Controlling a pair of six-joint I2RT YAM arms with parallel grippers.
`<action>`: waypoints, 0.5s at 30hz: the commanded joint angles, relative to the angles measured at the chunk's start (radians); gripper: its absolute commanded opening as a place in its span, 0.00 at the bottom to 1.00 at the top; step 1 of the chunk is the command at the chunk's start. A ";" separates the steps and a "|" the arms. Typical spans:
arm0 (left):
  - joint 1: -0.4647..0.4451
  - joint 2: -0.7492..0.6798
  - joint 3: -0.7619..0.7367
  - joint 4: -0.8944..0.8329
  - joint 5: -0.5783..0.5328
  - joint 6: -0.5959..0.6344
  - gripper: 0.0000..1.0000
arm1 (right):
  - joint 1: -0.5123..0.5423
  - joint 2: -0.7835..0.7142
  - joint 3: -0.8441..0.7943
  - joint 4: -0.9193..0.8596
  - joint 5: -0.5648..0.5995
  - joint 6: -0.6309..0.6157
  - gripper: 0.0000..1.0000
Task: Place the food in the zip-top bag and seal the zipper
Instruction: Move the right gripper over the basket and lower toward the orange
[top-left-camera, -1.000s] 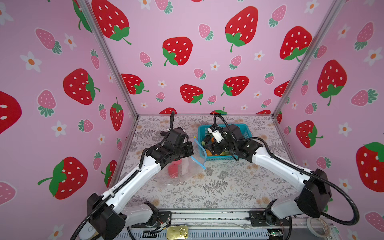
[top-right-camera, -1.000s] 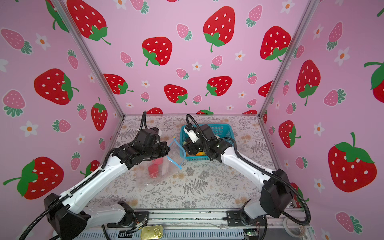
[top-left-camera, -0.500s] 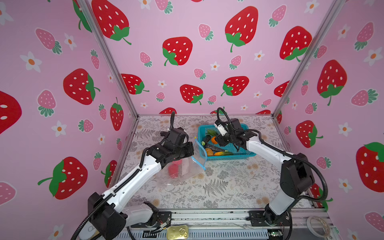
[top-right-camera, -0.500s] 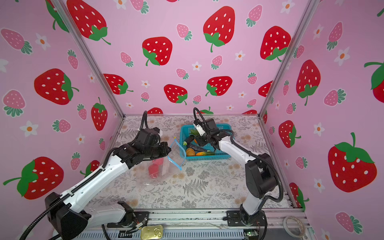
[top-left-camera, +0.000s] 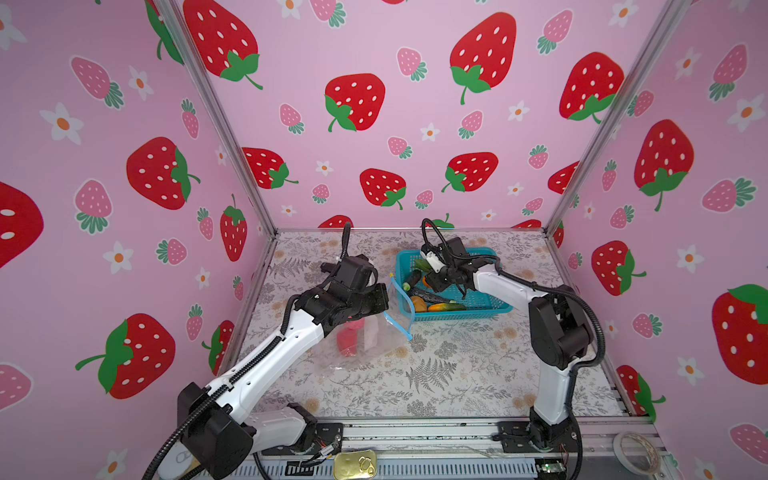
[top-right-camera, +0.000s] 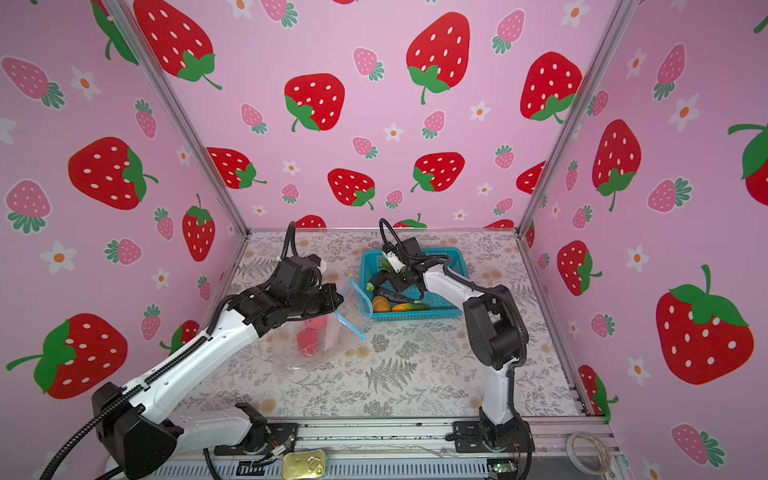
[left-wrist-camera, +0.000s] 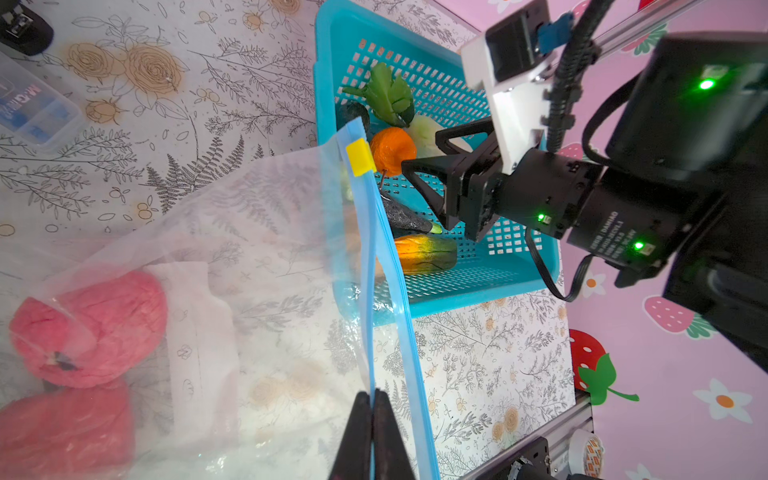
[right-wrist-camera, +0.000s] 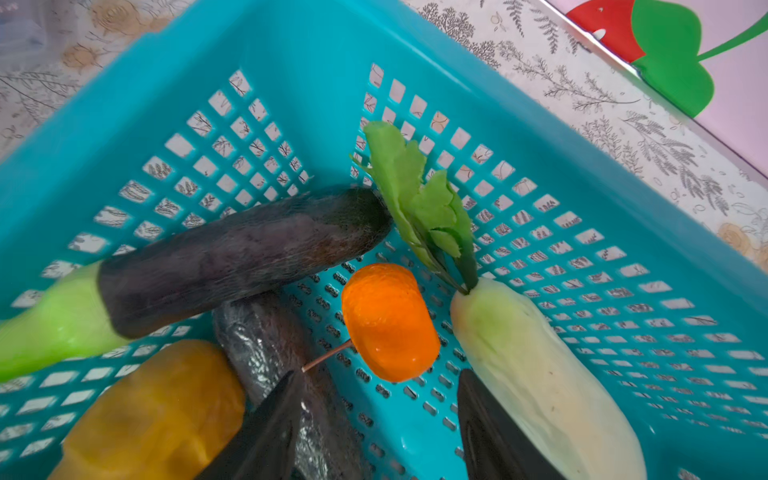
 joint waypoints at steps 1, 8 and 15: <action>0.006 0.010 0.019 0.012 0.006 0.002 0.07 | -0.003 0.028 0.042 -0.023 0.015 -0.023 0.63; 0.005 0.012 0.023 0.013 0.007 -0.001 0.07 | -0.002 0.088 0.070 -0.028 0.024 -0.021 0.64; 0.004 0.012 0.024 0.012 0.006 -0.001 0.07 | -0.003 0.127 0.091 -0.027 0.031 -0.017 0.64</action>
